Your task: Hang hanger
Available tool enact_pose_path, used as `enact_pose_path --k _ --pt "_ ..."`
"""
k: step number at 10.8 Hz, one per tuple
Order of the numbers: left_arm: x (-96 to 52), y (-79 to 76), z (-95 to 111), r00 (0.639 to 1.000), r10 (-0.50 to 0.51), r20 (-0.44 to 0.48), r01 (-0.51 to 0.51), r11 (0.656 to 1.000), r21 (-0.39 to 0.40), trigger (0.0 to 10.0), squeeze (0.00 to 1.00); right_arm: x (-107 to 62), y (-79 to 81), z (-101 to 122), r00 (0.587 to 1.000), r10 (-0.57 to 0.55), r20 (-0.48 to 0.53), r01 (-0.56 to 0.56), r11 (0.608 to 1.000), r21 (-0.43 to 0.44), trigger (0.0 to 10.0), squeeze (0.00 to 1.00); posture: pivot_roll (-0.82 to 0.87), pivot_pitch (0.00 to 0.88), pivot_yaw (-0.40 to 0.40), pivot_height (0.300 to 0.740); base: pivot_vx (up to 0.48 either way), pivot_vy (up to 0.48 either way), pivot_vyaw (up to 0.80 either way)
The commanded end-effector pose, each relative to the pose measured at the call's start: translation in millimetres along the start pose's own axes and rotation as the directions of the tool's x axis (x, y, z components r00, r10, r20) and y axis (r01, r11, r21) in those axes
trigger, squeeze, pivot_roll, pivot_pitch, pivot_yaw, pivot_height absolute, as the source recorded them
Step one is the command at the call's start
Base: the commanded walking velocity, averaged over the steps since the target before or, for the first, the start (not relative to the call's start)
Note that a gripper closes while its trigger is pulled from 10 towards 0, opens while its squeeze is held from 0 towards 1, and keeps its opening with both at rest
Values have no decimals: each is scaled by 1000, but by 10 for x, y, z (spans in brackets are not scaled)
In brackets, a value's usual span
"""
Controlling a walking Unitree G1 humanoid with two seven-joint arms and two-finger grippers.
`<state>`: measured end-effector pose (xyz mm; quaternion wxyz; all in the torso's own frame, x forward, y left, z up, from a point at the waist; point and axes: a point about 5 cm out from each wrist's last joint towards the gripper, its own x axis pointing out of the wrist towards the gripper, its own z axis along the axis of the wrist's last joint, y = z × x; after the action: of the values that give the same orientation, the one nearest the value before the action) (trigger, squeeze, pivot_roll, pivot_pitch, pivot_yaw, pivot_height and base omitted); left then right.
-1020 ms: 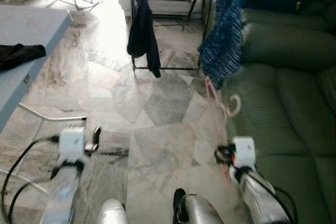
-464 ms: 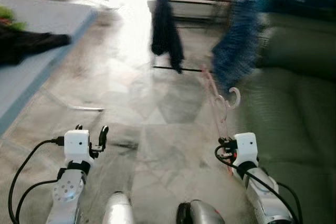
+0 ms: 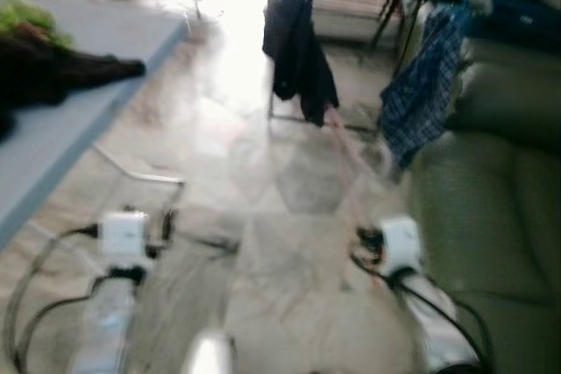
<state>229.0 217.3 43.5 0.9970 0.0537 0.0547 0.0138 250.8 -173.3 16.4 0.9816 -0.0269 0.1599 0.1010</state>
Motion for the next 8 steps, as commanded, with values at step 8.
enact_pose_path --k 8 --pt "270 -341 87 983 -186 -3 186 980 65 10000 0 -78 -187 -75 983 -184 10 183 983 31 10000 0 -16 105 21 740 171 0 0"
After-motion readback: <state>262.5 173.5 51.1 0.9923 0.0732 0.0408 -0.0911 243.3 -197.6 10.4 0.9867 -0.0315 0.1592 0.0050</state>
